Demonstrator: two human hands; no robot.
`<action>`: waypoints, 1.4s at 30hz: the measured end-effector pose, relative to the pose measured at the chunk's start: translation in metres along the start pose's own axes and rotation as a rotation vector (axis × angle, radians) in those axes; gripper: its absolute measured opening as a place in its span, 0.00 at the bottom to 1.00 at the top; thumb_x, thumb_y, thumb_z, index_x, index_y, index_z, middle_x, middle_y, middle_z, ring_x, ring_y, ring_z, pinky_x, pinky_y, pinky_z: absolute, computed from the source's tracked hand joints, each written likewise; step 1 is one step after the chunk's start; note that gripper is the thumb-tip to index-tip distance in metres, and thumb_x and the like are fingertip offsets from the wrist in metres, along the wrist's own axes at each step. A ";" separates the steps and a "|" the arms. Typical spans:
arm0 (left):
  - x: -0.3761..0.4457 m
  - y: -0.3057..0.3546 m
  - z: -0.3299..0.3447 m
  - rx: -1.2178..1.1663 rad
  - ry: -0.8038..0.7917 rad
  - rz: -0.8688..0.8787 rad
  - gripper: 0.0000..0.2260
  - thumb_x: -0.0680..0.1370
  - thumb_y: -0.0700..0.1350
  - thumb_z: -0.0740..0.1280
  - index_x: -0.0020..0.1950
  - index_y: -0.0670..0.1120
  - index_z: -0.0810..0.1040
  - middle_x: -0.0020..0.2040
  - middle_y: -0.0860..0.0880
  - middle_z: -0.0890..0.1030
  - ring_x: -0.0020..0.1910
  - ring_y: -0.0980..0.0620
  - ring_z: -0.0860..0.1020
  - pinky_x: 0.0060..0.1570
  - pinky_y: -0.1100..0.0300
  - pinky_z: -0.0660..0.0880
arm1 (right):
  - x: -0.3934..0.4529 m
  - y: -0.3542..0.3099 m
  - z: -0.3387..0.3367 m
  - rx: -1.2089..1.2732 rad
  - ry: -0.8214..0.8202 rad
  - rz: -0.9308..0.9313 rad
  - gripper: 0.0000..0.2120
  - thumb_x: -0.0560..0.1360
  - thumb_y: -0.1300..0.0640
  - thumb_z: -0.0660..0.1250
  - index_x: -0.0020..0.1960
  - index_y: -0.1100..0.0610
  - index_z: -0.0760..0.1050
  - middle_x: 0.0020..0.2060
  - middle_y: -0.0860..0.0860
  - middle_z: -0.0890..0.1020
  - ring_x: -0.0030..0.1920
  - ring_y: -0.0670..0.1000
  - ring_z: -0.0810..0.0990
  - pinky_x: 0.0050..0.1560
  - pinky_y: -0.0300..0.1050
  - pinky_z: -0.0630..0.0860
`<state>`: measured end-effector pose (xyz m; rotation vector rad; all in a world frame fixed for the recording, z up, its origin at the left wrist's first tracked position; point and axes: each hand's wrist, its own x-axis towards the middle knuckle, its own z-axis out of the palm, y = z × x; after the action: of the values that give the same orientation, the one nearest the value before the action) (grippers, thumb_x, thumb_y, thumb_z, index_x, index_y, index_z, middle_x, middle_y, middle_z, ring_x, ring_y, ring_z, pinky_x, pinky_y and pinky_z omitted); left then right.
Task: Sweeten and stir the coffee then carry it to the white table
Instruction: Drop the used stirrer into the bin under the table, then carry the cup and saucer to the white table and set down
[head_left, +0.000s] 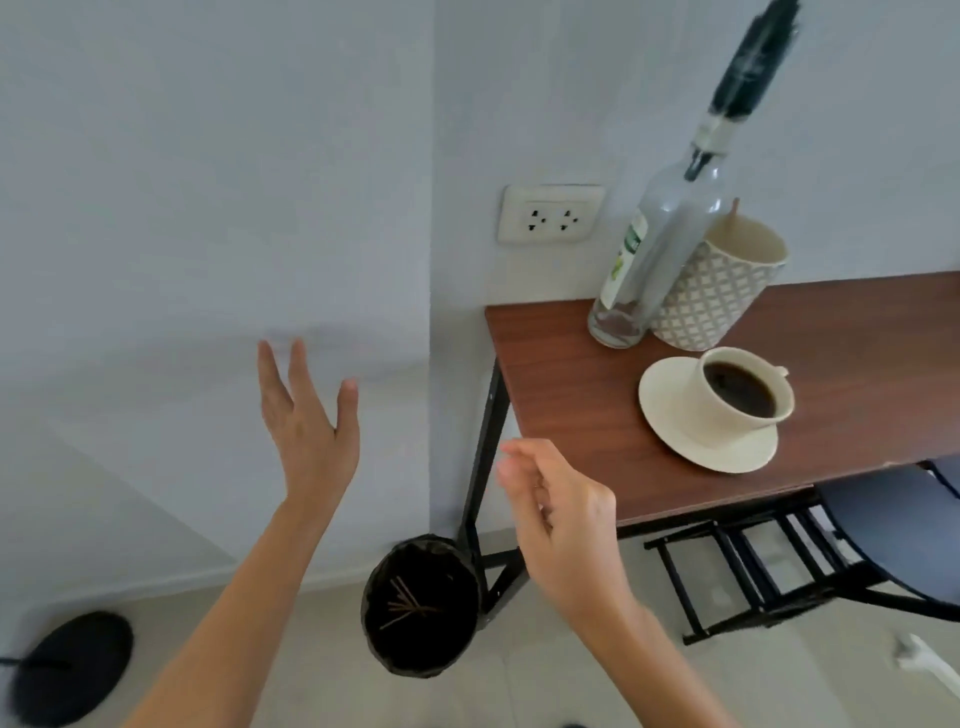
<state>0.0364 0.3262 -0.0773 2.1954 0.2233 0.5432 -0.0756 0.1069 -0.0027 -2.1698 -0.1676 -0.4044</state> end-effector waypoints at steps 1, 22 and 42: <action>-0.003 0.019 0.002 -0.041 -0.009 0.025 0.30 0.86 0.50 0.62 0.84 0.44 0.55 0.86 0.41 0.46 0.85 0.40 0.49 0.80 0.33 0.55 | 0.003 0.001 -0.017 0.019 0.048 -0.005 0.10 0.81 0.54 0.63 0.56 0.58 0.79 0.37 0.41 0.82 0.38 0.40 0.83 0.38 0.32 0.78; -0.137 0.238 0.163 -0.131 -0.512 0.134 0.43 0.71 0.73 0.69 0.81 0.60 0.59 0.81 0.59 0.63 0.80 0.59 0.61 0.81 0.40 0.61 | 0.052 0.199 -0.230 -0.040 0.129 0.157 0.12 0.82 0.58 0.62 0.64 0.55 0.76 0.53 0.48 0.83 0.51 0.46 0.80 0.52 0.40 0.75; -0.127 0.237 0.184 0.114 -0.473 0.151 0.50 0.68 0.83 0.51 0.84 0.57 0.55 0.79 0.52 0.69 0.78 0.49 0.67 0.78 0.41 0.63 | 0.081 0.203 -0.214 -0.078 0.036 0.232 0.08 0.80 0.60 0.65 0.57 0.53 0.78 0.45 0.49 0.84 0.42 0.43 0.78 0.42 0.23 0.70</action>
<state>0.0014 0.0052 -0.0337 2.3920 -0.1687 0.0800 0.0058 -0.1876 -0.0129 -2.2260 0.1213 -0.3214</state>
